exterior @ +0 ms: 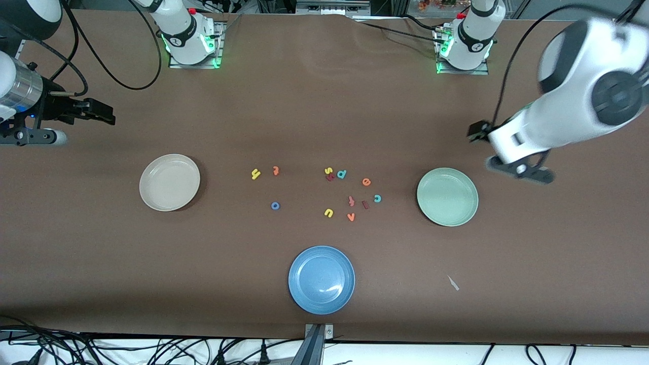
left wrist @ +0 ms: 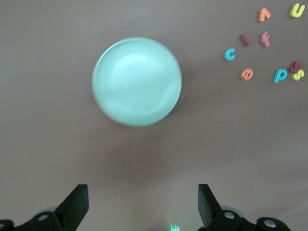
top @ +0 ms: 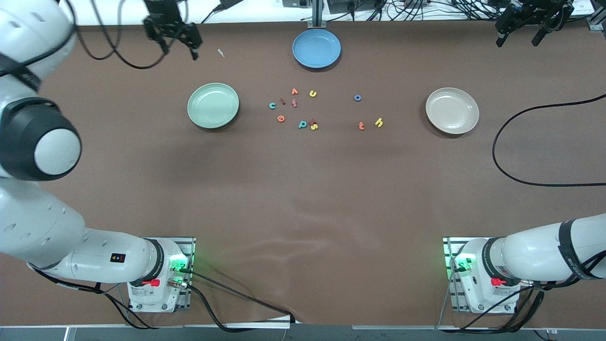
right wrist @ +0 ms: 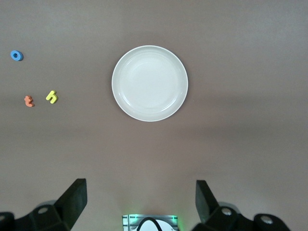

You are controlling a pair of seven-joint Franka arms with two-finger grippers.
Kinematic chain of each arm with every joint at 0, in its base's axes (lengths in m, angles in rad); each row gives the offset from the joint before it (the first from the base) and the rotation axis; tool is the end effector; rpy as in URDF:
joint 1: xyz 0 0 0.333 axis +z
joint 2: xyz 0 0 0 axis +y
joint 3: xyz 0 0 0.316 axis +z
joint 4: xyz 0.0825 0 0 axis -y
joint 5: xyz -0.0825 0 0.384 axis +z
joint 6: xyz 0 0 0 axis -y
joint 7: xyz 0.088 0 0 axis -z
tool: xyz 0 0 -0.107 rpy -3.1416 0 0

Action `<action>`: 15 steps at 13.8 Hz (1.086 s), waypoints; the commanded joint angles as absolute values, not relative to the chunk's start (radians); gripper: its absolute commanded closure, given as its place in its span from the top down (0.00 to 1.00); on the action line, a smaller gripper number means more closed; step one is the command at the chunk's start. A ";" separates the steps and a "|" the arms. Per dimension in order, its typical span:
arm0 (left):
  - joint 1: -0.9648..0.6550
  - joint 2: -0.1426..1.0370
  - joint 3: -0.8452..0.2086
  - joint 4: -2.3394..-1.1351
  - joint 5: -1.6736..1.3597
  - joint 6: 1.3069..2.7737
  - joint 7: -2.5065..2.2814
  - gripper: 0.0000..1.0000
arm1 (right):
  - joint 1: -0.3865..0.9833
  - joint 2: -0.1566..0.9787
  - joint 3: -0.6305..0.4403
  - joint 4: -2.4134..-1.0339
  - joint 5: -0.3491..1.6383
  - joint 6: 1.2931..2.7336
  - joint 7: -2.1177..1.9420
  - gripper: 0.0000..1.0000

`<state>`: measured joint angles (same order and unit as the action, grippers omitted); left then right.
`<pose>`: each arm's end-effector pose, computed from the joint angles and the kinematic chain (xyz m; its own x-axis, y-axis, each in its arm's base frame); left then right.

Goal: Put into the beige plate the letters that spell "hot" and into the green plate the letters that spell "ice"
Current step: 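Move the left gripper to the teal c while the right gripper reaches letters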

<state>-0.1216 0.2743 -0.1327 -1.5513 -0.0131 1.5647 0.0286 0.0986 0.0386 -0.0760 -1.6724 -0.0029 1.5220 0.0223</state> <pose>0.5964 -0.1482 0.4732 0.9272 -0.2752 -0.2541 -0.2700 -0.9612 0.0558 0.5526 0.0128 0.5520 0.9822 -0.0007 -0.1876 0.0012 -0.9999 0.0100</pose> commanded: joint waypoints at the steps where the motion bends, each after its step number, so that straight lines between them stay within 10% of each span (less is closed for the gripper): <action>1: -0.152 0.386 -0.130 -1.500 -0.026 1.656 -0.012 1.00 | 0.094 0.066 -0.078 -1.646 0.017 1.509 0.011 1.00; 15: -0.359 0.709 -0.130 -1.514 -0.032 2.077 -0.190 1.00 | 0.299 0.285 -0.069 -1.701 0.064 1.782 0.471 1.00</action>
<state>-0.3442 0.6783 -0.1387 -1.5412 -0.0208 2.0772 -0.1795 0.2838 0.2624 -0.0634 -1.6807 0.0255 1.7159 0.4072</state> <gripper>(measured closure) 0.000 0.000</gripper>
